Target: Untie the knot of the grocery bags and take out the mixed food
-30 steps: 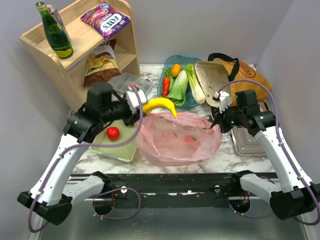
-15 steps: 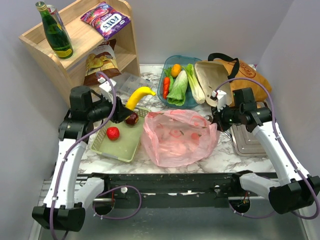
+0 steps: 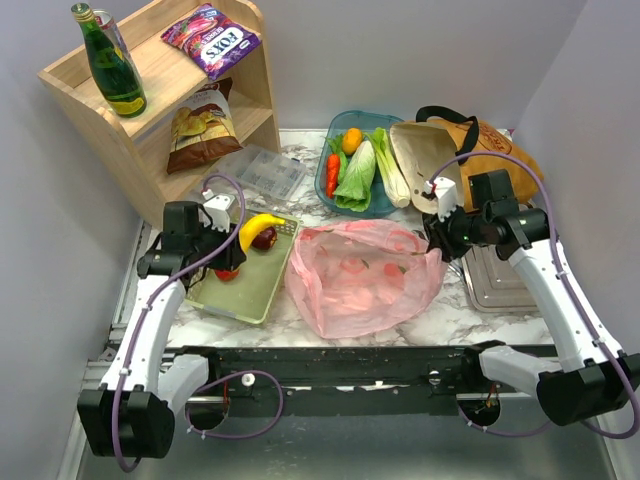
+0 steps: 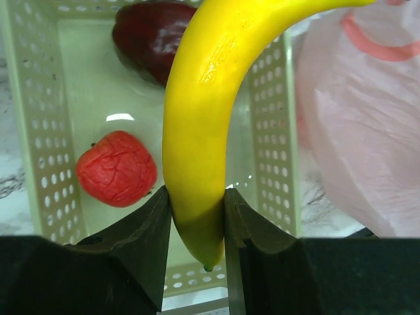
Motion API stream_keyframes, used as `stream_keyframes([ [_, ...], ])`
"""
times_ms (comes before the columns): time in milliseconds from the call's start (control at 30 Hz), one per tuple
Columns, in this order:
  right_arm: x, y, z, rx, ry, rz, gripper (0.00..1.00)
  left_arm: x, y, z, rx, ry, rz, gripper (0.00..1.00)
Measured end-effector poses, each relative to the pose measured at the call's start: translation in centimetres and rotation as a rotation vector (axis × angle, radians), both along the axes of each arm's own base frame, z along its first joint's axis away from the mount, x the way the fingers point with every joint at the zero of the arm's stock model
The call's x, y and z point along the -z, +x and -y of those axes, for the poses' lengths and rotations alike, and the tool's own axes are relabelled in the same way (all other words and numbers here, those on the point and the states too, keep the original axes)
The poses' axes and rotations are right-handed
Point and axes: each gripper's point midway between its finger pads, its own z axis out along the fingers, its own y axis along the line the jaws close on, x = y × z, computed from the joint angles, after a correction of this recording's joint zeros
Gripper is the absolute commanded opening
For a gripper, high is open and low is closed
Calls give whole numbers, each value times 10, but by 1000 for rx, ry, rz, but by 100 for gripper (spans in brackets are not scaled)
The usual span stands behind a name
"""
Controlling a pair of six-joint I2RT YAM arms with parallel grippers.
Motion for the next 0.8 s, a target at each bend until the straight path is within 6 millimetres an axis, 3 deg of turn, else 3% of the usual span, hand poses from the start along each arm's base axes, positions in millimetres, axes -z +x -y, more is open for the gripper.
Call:
stream_keyframes([
  [133, -8, 4, 12, 30, -60, 30, 69, 14, 10, -12, -51, 40, -68, 2],
  [233, -17, 9, 21, 57, -104, 70, 79, 31, 14, -16, -56, 65, -175, 9],
  [400, -39, 22, 40, 112, -190, 157, 81, 51, 9, -21, -15, 117, -286, 20],
  [567, -66, 37, 57, 177, -264, 230, 83, 56, -4, -28, 25, 175, -316, 38],
  [767, -96, 66, 61, 263, -271, 295, 85, 58, -10, -33, 80, 219, -318, 65],
  [800, -103, 74, 61, 283, -267, 313, 86, 58, -10, -33, 85, 224, -316, 76],
])
